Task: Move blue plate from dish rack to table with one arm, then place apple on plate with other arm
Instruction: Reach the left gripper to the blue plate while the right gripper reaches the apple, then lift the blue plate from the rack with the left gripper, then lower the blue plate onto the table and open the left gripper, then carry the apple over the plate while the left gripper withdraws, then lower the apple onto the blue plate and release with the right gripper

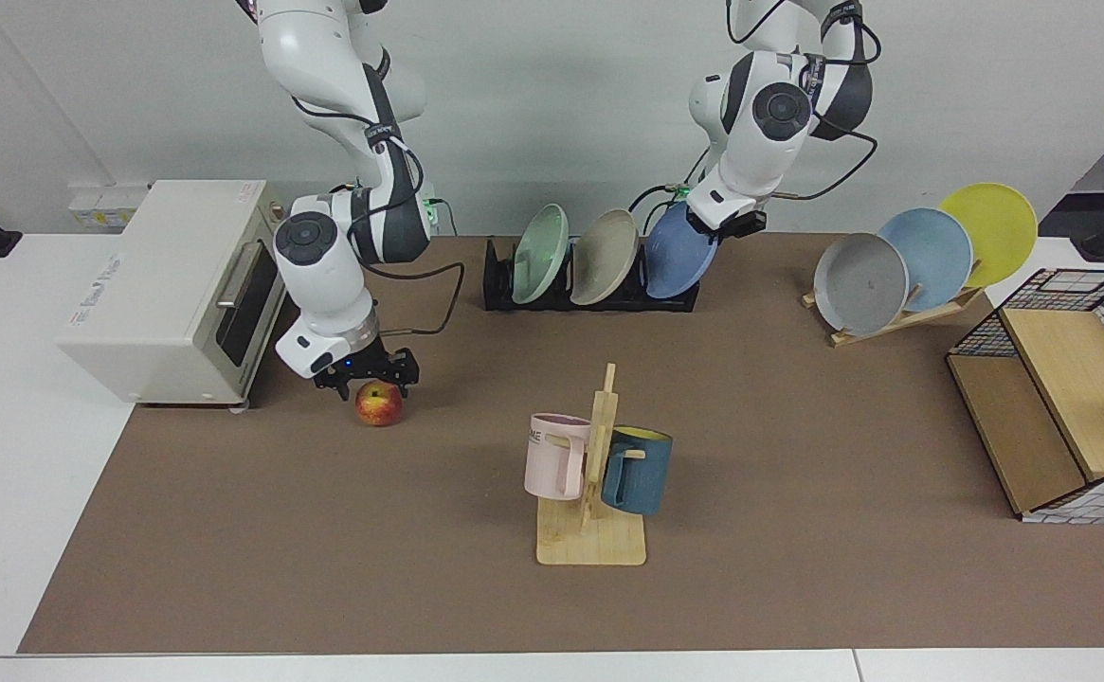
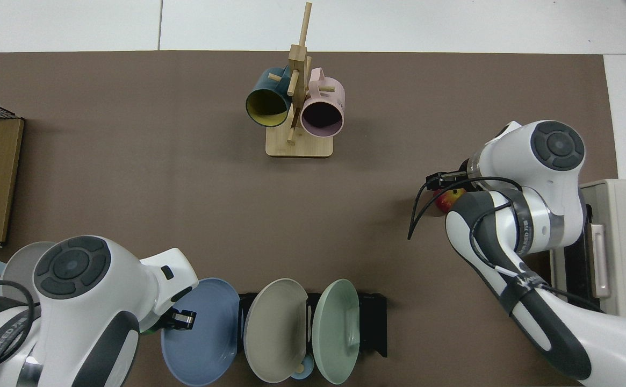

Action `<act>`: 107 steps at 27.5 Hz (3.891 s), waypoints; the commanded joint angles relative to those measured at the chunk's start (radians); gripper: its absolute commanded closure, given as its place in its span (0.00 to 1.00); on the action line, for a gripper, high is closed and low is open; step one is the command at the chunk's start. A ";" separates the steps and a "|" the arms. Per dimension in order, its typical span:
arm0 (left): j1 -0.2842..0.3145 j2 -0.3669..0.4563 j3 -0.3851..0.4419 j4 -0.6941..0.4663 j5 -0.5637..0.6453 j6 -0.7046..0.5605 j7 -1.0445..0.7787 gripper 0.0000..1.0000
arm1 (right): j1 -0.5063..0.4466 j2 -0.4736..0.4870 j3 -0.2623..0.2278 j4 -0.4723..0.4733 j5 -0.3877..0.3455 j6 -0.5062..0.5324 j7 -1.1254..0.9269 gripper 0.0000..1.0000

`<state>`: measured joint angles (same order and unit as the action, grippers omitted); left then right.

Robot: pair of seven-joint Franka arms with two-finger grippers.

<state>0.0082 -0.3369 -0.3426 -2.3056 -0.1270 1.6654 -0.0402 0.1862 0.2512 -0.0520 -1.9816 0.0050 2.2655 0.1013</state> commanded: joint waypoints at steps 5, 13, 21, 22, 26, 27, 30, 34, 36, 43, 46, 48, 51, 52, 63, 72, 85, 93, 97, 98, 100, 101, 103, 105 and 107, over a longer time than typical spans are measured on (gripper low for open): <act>0.004 0.024 0.082 0.192 0.076 -0.092 0.002 1.00 | -0.008 0.074 0.003 0.027 -0.011 0.031 0.003 0.00; 0.010 0.090 0.142 0.212 -0.138 0.126 0.008 1.00 | -0.011 0.068 0.003 -0.006 -0.023 0.023 -0.006 0.09; 0.004 0.200 0.162 0.193 -0.356 0.301 0.062 1.00 | -0.014 0.060 0.003 0.010 -0.022 -0.024 -0.005 1.00; 0.004 0.216 0.160 0.189 -0.385 0.313 0.062 1.00 | -0.014 0.057 0.003 0.020 -0.022 -0.041 -0.005 1.00; -0.001 0.295 0.152 0.176 -0.497 0.407 0.097 1.00 | -0.017 0.031 0.003 0.073 -0.017 -0.127 -0.005 1.00; -0.004 0.318 0.142 0.169 -0.517 0.439 0.109 1.00 | -0.017 0.022 0.003 0.087 -0.019 -0.144 -0.005 1.00; -0.004 0.371 0.090 0.140 -0.603 0.552 0.134 1.00 | -0.019 -0.006 0.001 0.125 -0.017 -0.201 -0.005 1.00; -0.005 0.410 0.056 0.100 -0.706 0.665 0.195 1.00 | -0.036 -0.039 0.003 0.187 -0.019 -0.290 -0.006 1.00; -0.008 0.420 0.031 0.078 -0.747 0.714 0.215 1.00 | -0.039 -0.062 0.003 0.194 -0.014 -0.314 -0.006 1.00; -0.024 0.409 -0.013 0.040 -0.757 0.797 0.303 0.65 | -0.036 -0.138 0.003 0.190 -0.003 -0.362 0.003 1.00; -0.024 0.407 -0.013 0.040 -0.757 0.797 0.301 0.54 | -0.034 -0.141 0.004 0.179 -0.003 -0.356 0.008 1.00; -0.024 0.407 -0.013 0.040 -0.757 0.794 0.296 0.54 | -0.027 -0.141 0.004 0.179 -0.003 -0.356 0.008 1.00; -0.022 0.406 -0.013 0.040 -0.757 0.784 0.275 0.53 | -0.024 -0.142 0.004 0.178 -0.003 -0.354 0.012 1.00; -0.024 0.403 -0.013 0.043 -0.757 0.783 0.263 0.50 | -0.022 -0.142 0.004 0.176 -0.003 -0.353 0.012 1.00; -0.022 0.217 0.134 0.162 -0.302 0.343 0.024 0.44 | 0.084 -0.127 0.004 0.144 -0.003 -0.313 0.167 1.00; -0.016 0.207 0.168 0.434 0.081 -0.013 0.016 0.02 | 0.234 -0.063 0.004 0.164 -0.002 -0.235 0.368 1.00; -0.020 0.256 0.218 0.744 0.142 -0.207 0.049 0.02 | 0.455 0.132 0.001 0.314 -0.006 -0.207 0.733 1.00; -0.017 0.283 0.221 0.788 0.144 -0.202 0.053 0.01 | 0.501 0.229 0.004 0.386 0.001 -0.176 0.810 1.00; -0.008 0.315 0.221 0.819 0.141 -0.203 0.053 0.01 | 0.526 0.261 0.004 0.385 0.042 -0.138 0.828 1.00; -0.007 0.315 0.221 0.819 0.138 -0.202 0.053 0.01 | 0.530 0.264 0.004 0.383 0.053 -0.133 0.828 1.00; -0.011 0.305 0.215 0.816 0.144 -0.202 0.052 0.00 | 0.542 0.266 0.004 0.380 0.070 -0.129 0.828 1.00; -0.011 0.300 0.215 0.810 0.138 -0.202 0.054 0.00 | 0.547 0.266 0.004 0.377 0.073 -0.123 0.828 1.00; -0.010 0.296 0.217 0.807 0.133 -0.203 0.053 0.00 | 0.549 0.266 0.004 0.357 0.070 -0.106 0.828 0.96; -0.008 0.294 0.217 0.805 0.133 -0.205 0.051 0.00 | 0.547 0.264 0.004 0.327 0.067 -0.072 0.825 0.45; -0.008 0.291 0.217 0.805 0.133 -0.207 0.045 0.00 | 0.544 0.260 0.004 0.311 0.064 -0.061 0.821 0.00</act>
<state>-0.0037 -0.0441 -0.1235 -1.5221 -0.0064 1.4886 0.0017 0.7327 0.5167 -0.0422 -1.6315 0.0597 2.1509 0.9074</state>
